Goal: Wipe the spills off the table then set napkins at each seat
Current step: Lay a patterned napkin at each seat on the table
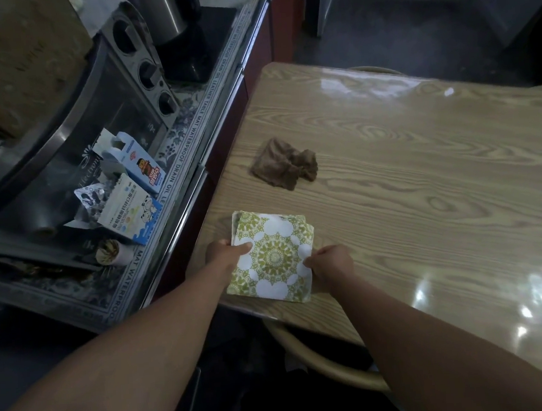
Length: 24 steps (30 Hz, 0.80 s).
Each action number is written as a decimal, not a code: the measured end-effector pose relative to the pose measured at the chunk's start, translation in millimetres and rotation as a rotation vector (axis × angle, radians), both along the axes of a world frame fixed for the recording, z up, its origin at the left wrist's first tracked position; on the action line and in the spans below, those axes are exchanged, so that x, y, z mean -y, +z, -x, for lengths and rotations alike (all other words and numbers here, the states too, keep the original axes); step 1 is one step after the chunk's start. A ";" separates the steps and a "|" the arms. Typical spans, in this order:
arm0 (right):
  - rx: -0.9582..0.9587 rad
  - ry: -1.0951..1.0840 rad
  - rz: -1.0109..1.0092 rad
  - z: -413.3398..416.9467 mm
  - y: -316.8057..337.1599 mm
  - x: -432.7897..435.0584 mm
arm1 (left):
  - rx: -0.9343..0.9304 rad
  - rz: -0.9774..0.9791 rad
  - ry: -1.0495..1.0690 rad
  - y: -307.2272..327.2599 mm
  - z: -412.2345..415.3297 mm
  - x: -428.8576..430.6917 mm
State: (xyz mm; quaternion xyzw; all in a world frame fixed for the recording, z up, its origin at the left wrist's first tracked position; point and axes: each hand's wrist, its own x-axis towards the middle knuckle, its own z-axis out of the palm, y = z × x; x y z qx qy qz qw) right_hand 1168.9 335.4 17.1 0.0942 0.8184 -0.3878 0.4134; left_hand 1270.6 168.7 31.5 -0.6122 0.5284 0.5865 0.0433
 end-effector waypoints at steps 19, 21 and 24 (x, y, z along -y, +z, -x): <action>0.143 -0.168 0.007 7.2 10.9 -28.2 | 0.029 0.046 -0.049 10.1 5.2 -15.2; 0.151 -0.188 0.020 6.8 12.9 -33.7 | 0.011 0.051 -0.057 11.4 4.8 -18.2; 0.123 -0.221 0.018 6.7 12.2 -43.3 | -0.016 0.081 -0.042 14.8 4.8 -20.9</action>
